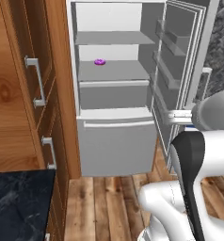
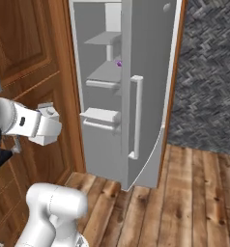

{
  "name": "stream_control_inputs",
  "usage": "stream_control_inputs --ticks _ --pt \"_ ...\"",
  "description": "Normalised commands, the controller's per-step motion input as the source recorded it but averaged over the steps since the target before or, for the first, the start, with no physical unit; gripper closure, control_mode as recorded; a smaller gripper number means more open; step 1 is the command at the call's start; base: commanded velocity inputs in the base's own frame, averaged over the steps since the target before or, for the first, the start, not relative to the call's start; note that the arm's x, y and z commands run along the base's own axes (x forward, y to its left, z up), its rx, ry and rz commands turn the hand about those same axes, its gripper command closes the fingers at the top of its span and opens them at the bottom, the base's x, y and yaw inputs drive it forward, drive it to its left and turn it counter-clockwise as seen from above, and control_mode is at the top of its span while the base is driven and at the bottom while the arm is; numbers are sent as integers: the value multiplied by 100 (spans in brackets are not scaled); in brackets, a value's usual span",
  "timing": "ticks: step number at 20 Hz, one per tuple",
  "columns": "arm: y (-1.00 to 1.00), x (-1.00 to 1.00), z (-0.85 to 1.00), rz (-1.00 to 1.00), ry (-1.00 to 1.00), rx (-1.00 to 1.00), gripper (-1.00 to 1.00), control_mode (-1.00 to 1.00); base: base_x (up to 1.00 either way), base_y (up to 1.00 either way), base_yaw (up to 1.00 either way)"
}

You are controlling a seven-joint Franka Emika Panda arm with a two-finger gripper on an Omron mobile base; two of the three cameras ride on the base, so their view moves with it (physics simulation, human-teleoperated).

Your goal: Take out the milk from the fridge and place it on the tray on the counter. Then take the sugar cube near the tray and place it in the tray.

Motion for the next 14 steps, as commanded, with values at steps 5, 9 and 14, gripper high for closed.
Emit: stream_control_inputs --ticks 5,9,14 --pt "0 0 0 0 0 0 100 100 -100 -22 5" --pt "0 0 0 0 0 0 100 100 -100 -38 13" --pt "0 0 0 0 0 0 100 100 -88 -84 50"
